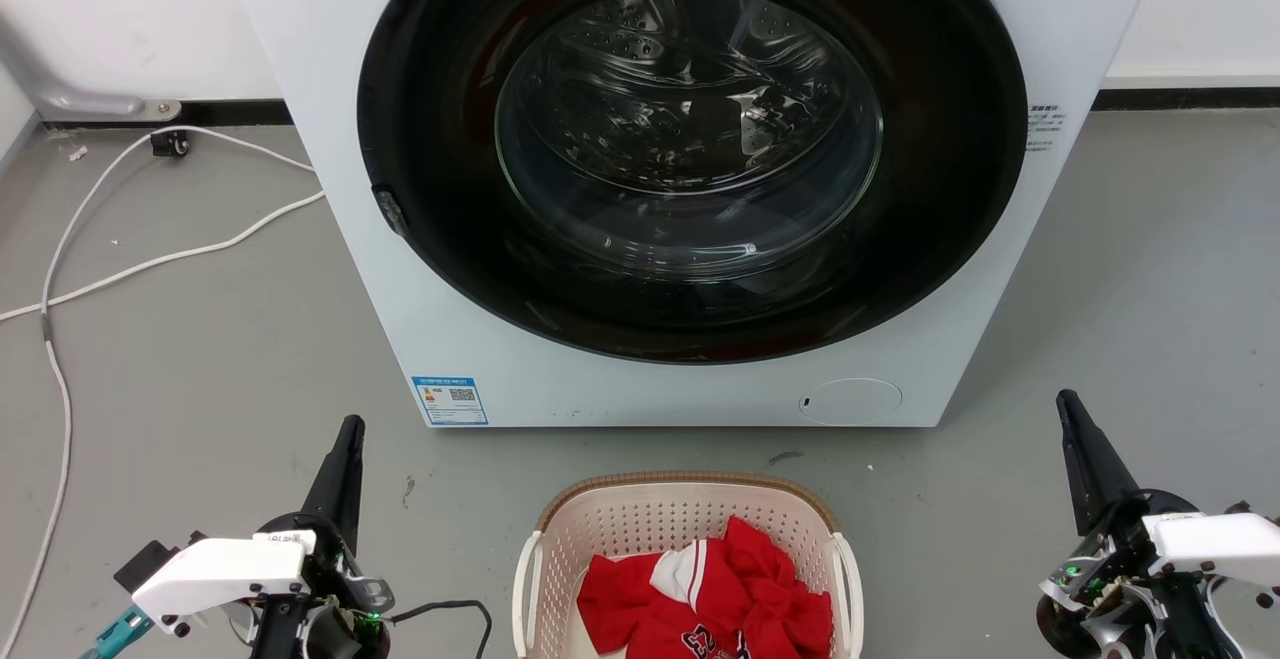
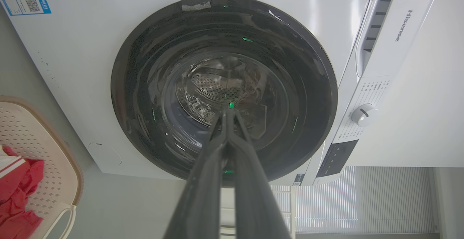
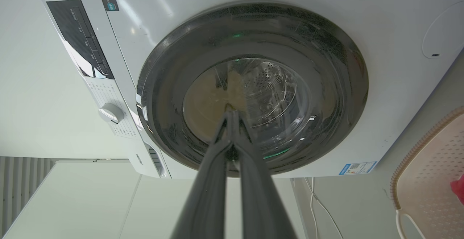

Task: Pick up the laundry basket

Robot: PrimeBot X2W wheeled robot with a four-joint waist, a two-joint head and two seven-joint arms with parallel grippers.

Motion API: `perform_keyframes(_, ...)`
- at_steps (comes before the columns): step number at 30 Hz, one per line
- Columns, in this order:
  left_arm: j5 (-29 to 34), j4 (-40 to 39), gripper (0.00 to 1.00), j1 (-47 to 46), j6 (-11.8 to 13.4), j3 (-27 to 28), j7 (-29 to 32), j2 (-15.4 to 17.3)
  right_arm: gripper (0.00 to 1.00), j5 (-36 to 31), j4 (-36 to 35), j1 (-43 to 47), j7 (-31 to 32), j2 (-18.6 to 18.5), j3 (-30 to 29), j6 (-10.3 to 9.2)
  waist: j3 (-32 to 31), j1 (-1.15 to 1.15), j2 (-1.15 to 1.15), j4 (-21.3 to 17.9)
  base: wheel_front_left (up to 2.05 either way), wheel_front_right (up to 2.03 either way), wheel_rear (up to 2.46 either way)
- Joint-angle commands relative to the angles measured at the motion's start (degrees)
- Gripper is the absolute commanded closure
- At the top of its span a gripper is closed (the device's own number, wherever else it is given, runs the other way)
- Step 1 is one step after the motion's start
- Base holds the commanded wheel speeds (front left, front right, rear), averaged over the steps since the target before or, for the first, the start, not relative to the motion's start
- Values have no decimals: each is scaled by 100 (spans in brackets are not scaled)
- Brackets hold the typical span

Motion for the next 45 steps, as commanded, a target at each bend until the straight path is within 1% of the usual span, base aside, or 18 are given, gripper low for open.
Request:
perform_keyframes(1,45,7,100,-58,-19,22,9,-2,100,-25,8,-68,9,23,-11,0,0,0,0,0,0,0,0)
perform_keyframes(42,40,7,100,-59,-19,35,22,-12,100,-43,8,-71,24,34,-26,0,0,0,0,0,0,0,0)
perform_keyframes(43,32,0,0,-2,0,14,7,-9,0,-8,1,-2,10,12,-18,0,0,0,0,0,0,0,0)
perform_keyframes(45,34,67,0,47,1,3,-1,-20,0,-8,70,51,6,17,-11,0,0,0,0,0,0,0,0)
